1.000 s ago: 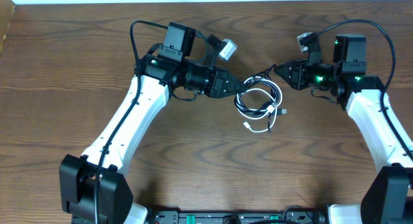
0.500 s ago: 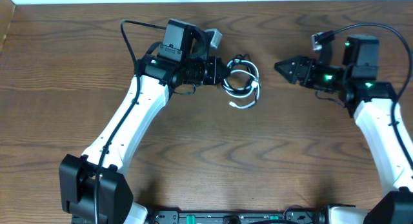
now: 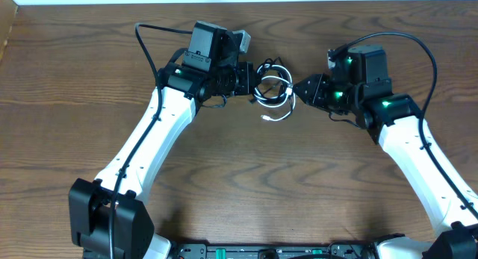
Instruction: Untangle cables
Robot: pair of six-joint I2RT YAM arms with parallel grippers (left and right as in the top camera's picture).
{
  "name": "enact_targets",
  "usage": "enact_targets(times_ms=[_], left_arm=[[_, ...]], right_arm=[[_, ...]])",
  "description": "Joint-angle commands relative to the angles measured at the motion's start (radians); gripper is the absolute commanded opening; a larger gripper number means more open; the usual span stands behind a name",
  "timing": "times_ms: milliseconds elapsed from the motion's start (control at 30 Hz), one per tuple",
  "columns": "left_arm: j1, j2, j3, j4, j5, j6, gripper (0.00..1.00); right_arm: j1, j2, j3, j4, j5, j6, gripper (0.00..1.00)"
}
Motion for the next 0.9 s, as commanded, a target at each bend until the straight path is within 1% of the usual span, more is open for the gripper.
enact_targets(times_ms=[0, 67, 267, 467, 533, 600, 633, 733, 867], left_arm=[[-0.005, -0.009, 0.005, 0.005, -0.008, -0.026, 0.07], [-0.016, -0.009, 0.005, 0.005, -0.009, -0.046, 0.08], [-0.048, -0.009, 0.005, 0.012, -0.01, -0.046, 0.08], [-0.061, -0.009, 0.005, 0.035, -0.01, -0.091, 0.07], [-0.061, -0.009, 0.005, 0.043, -0.01, -0.09, 0.07], [-0.061, -0.009, 0.005, 0.049, -0.01, -0.09, 0.07], [-0.061, -0.009, 0.005, 0.05, -0.01, -0.09, 0.07], [-0.061, -0.009, 0.005, 0.055, -0.014, -0.09, 0.07], [-0.06, -0.009, 0.004, 0.055, -0.106, -0.09, 0.08]], right_arm=[[0.017, 0.023, 0.001, 0.017, 0.049, 0.034, 0.35], [0.025, 0.041, 0.001, 0.027, 0.048, 0.053, 0.35], [0.034, 0.072, 0.001, 0.08, -0.003, 0.084, 0.34], [0.035, 0.073, 0.001, 0.07, 0.006, 0.069, 0.34], [0.035, 0.073, 0.001, 0.051, 0.018, 0.056, 0.31], [0.035, 0.073, 0.001, 0.045, 0.02, 0.055, 0.24], [0.035, 0.073, 0.001, 0.045, 0.019, 0.055, 0.17], [0.03, 0.069, 0.001, 0.046, 0.019, 0.055, 0.01], [0.004, 0.029, 0.001, 0.045, 0.0, 0.049, 0.01]])
